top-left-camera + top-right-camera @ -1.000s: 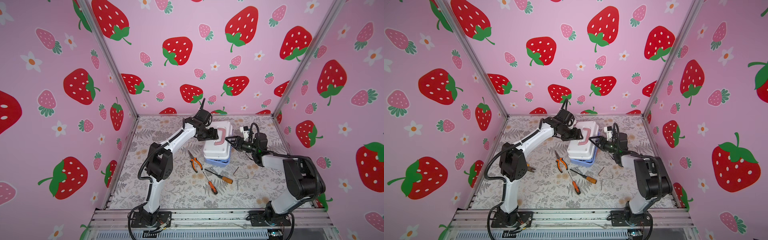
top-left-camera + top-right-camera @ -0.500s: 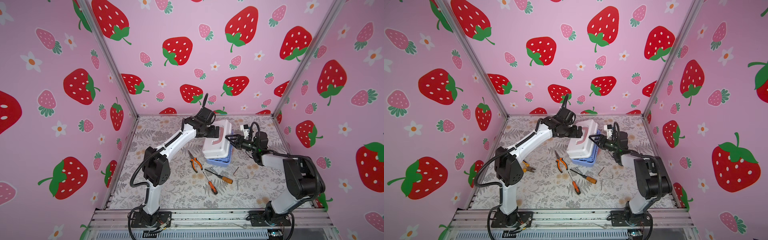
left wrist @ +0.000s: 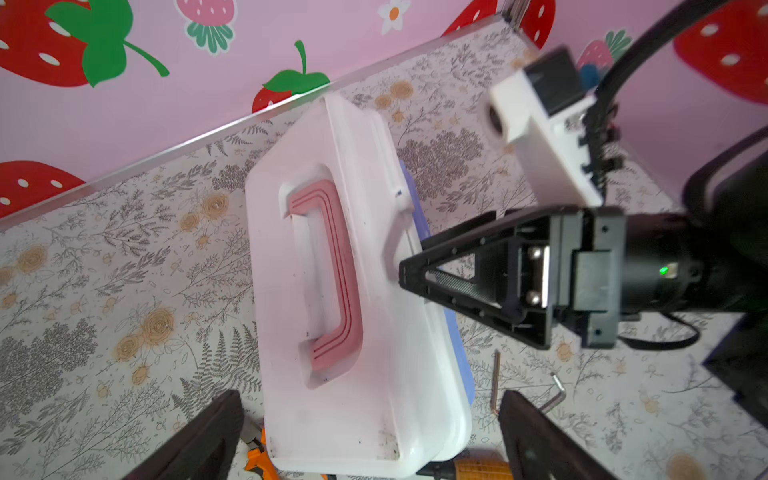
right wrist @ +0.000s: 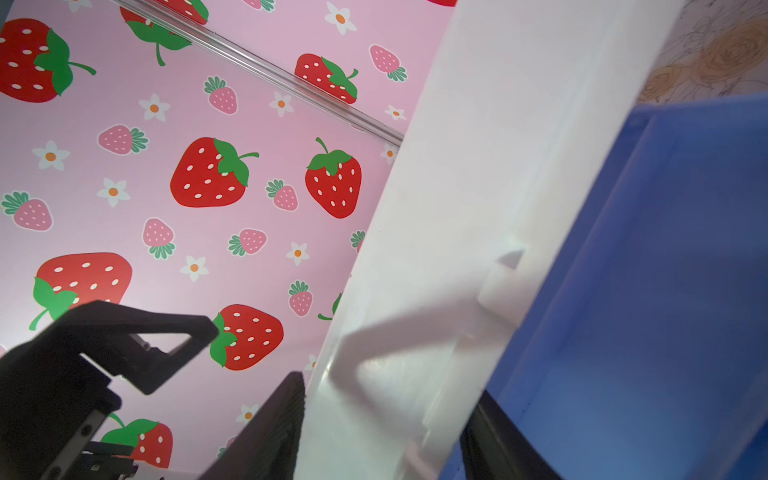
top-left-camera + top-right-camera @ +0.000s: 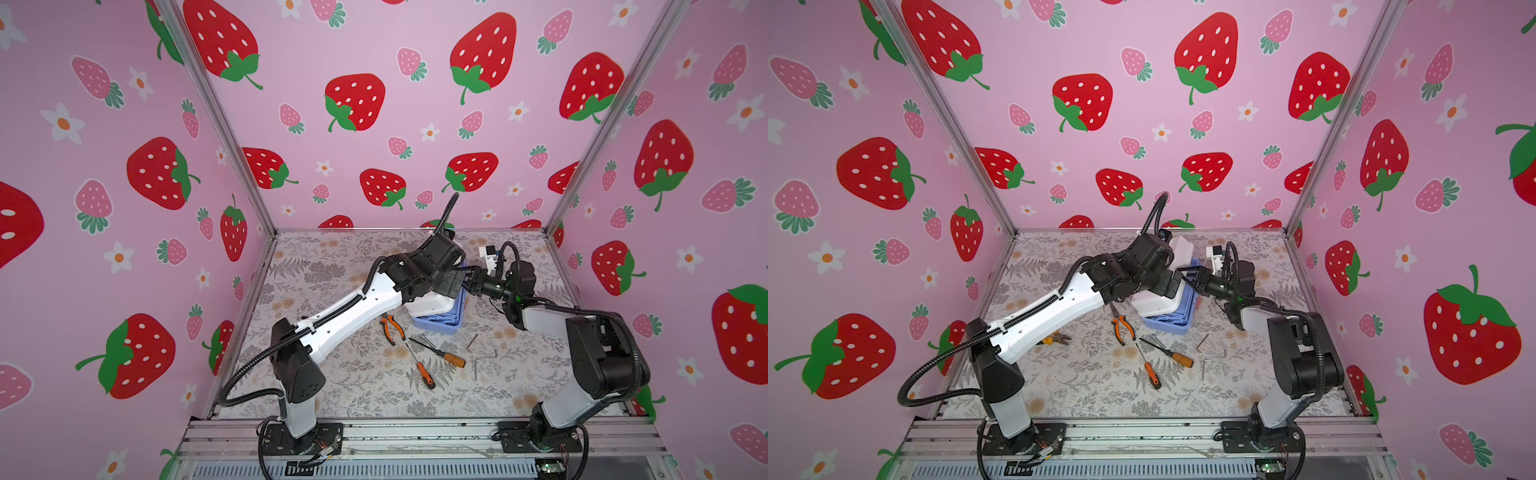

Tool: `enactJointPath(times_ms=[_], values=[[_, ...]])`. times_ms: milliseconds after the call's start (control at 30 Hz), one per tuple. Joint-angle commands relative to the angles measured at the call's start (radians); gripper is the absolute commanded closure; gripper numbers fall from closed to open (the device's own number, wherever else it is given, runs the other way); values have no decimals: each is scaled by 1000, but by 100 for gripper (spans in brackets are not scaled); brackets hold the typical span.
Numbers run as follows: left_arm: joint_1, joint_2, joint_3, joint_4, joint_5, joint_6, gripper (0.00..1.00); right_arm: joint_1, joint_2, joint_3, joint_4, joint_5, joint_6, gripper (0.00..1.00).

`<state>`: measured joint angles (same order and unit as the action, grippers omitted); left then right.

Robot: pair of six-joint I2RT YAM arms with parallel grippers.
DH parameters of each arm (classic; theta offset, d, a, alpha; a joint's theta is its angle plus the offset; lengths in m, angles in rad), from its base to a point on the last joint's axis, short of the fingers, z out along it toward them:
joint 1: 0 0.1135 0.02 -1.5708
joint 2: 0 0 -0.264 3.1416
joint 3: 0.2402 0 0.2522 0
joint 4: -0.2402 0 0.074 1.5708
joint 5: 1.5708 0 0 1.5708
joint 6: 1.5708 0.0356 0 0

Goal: Pack the tool kit
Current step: 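Lift the white lid over with the left gripper while the right holds the base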

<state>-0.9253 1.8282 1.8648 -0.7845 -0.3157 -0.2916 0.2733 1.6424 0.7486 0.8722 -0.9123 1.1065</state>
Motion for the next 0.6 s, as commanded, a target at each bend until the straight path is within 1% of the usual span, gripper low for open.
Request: enactJointPath(times_ms=[0,67,167,333,500,567], values=[[-55,14,-14,-54,-98,23,1,4,-7,34,50,-1,8,41],[-81,45,13,-94,-167,19,0,6,-8,33,46,3,4,42],[-106,109,75,-163,-223,18,1,9,-9,31,44,7,3,42],[-129,198,149,-228,-283,21,1,11,-17,23,39,10,0,42],[-128,265,200,-282,-355,0,1,12,-19,25,35,12,0,42],[-124,277,205,-286,-355,-13,1,11,-18,24,35,10,0,42]])
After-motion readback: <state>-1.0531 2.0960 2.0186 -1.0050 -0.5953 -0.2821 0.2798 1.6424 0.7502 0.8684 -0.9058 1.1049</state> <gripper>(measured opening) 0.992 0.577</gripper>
